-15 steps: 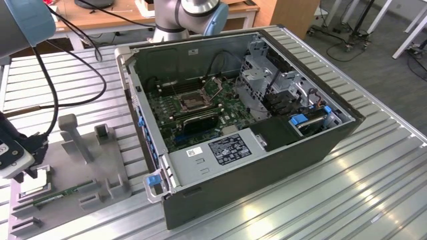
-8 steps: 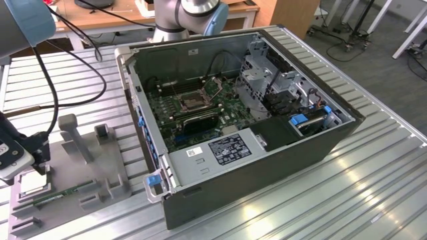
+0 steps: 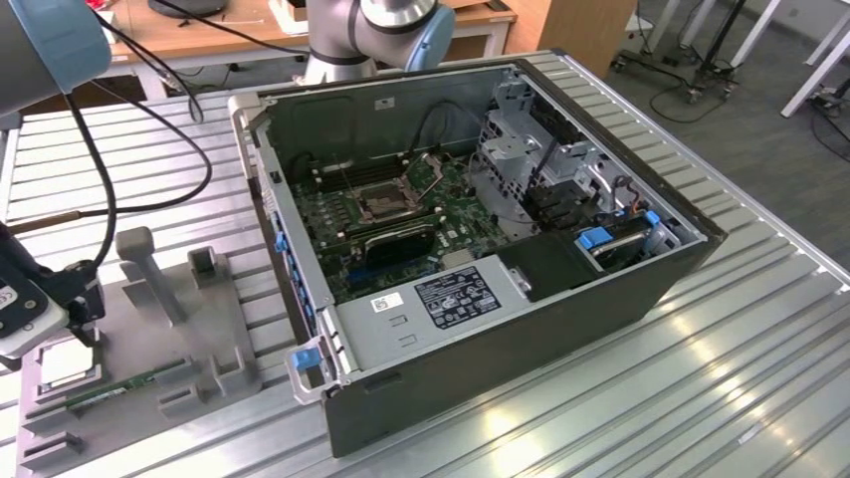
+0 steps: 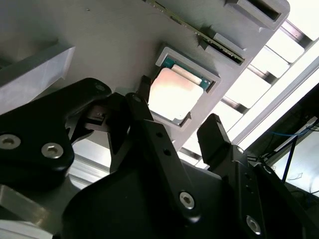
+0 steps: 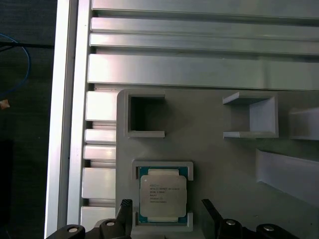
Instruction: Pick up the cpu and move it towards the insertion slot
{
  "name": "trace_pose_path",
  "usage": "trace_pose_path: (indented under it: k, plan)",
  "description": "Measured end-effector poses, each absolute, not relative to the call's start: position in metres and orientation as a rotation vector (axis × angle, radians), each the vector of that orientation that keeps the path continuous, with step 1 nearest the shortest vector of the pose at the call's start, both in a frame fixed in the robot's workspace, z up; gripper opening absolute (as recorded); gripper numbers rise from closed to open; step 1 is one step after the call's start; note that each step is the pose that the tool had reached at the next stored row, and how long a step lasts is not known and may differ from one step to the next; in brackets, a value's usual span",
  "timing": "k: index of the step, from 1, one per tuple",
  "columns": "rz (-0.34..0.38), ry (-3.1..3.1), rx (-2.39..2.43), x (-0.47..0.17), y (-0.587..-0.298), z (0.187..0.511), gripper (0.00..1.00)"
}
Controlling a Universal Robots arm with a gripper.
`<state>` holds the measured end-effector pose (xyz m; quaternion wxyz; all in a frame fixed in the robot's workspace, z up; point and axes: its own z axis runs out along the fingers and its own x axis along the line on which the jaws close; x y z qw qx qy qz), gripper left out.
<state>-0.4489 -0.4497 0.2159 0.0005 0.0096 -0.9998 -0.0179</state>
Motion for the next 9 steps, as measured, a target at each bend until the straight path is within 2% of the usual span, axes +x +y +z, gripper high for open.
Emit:
trace_pose_path:
  k: [9]
  plan:
    - [-0.057, -3.14, 0.03, -0.4489, -0.4497, 0.2128, 0.65]
